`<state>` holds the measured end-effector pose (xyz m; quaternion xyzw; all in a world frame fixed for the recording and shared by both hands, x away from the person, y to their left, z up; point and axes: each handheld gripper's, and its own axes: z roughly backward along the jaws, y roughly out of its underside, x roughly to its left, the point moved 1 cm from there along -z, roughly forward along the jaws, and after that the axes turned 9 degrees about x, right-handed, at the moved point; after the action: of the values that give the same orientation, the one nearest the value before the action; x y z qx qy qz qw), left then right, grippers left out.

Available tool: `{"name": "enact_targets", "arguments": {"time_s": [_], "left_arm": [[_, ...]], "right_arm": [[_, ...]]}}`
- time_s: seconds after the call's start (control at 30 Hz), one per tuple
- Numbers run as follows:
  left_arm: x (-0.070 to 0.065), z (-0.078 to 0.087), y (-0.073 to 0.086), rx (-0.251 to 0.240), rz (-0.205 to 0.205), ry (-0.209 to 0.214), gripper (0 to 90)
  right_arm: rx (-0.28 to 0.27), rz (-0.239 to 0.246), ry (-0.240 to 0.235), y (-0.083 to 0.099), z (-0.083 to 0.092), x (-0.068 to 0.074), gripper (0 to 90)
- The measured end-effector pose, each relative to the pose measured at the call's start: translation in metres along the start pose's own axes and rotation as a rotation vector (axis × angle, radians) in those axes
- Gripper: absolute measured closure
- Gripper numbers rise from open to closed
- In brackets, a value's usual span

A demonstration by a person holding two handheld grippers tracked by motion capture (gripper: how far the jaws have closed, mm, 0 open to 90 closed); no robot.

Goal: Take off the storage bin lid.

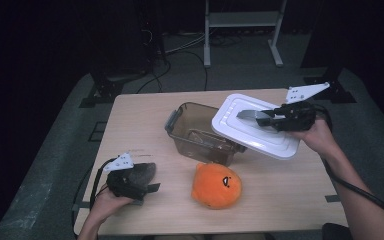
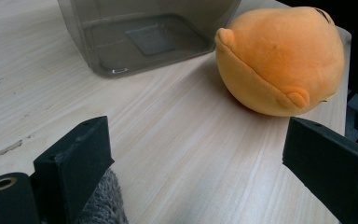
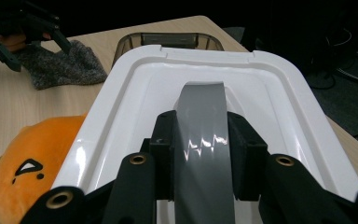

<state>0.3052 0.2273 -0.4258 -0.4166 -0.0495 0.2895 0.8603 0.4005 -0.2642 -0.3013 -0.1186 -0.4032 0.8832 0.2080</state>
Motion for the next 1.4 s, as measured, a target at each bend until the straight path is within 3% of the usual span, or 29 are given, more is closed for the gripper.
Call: {"name": "enact_targets", "arguments": {"time_s": [0.7, 1.4], "left_arm": [[-0.001, 0.002, 0.001, -0.002, -0.003, -0.009, 7.2], [-0.001, 0.004, 0.0, -0.014, -0.002, -0.01, 7.1]], "right_arm": [[-0.023, -0.033, 0.027, 0.04, 0.034, 0.01, 65.6], [-0.03, -0.065, 0.018, 0.081, 0.049, 0.015, 65.6]]}}
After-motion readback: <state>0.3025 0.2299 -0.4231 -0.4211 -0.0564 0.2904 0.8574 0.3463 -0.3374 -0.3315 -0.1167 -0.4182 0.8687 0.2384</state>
